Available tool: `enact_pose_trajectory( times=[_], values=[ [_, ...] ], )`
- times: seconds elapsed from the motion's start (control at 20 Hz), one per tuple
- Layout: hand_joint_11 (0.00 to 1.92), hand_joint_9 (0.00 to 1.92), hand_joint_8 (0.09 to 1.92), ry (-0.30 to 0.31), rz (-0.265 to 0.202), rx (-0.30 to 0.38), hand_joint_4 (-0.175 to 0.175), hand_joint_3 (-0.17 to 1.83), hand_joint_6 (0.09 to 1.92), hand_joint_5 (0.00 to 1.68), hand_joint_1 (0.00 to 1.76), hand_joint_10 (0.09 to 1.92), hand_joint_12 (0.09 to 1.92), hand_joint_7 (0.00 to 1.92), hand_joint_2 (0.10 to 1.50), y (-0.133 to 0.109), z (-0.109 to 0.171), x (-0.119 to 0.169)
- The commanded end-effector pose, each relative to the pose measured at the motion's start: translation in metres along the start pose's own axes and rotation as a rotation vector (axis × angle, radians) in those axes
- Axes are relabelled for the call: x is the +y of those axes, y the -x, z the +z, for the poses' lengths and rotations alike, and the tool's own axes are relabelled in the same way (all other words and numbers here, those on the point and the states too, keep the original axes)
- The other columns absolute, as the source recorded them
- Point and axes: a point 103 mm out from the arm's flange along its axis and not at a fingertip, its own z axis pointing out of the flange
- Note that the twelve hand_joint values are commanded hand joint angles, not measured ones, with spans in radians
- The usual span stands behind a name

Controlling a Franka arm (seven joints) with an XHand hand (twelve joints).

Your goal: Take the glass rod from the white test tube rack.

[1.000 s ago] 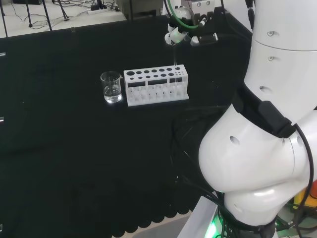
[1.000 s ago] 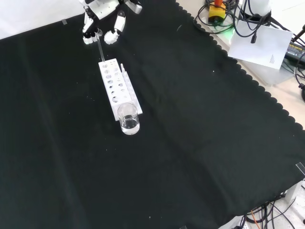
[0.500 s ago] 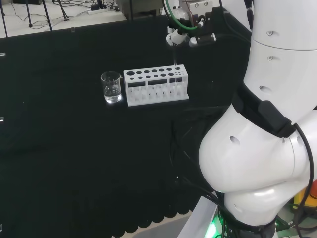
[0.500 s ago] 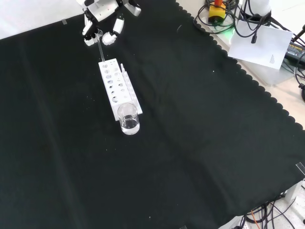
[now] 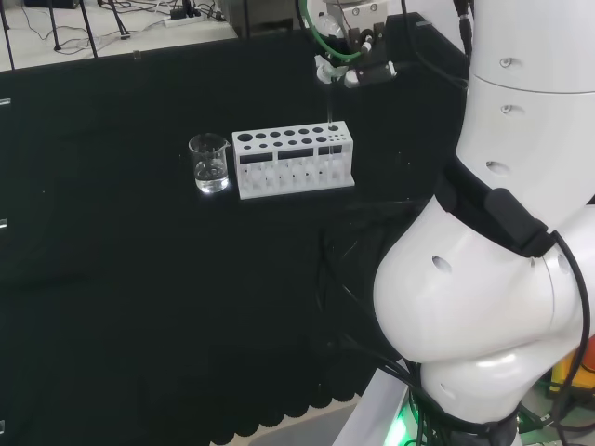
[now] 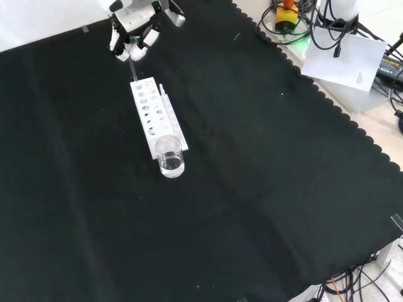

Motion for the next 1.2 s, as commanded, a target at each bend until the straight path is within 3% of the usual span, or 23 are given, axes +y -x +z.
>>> enact_pose_trajectory(
  times=[0.05,0.2,0.4,0.6,0.95,1.2],
  values=[
    [1.52,1.38,1.17,0.095,-0.019,0.025,-0.175,0.45,1.03,0.89,1.27,1.09,0.82,1.07,0.90,-0.006,-0.005,-0.004],
    [1.50,1.44,1.12,0.169,-0.036,0.026,-0.175,0.67,0.85,1.03,1.30,1.07,0.77,1.17,0.74,-0.007,-0.017,-0.013],
    [1.58,1.52,1.04,0.219,-0.070,0.036,-0.175,0.70,0.69,1.13,1.31,0.96,0.70,1.23,0.68,-0.015,-0.048,-0.035],
    [1.60,1.54,1.03,0.227,-0.069,0.042,-0.175,0.70,0.66,1.14,1.32,0.94,0.68,1.24,0.68,-0.004,-0.062,-0.051],
    [1.63,1.56,1.02,0.258,-0.062,0.008,-0.175,0.69,0.63,1.15,1.32,0.91,0.65,1.24,0.68,-0.026,-0.118,-0.085],
    [1.63,1.57,1.02,0.286,-0.078,0.008,-0.175,0.69,0.62,1.15,1.32,0.91,0.64,1.24,0.68,-0.040,-0.138,-0.098]
  ],
)
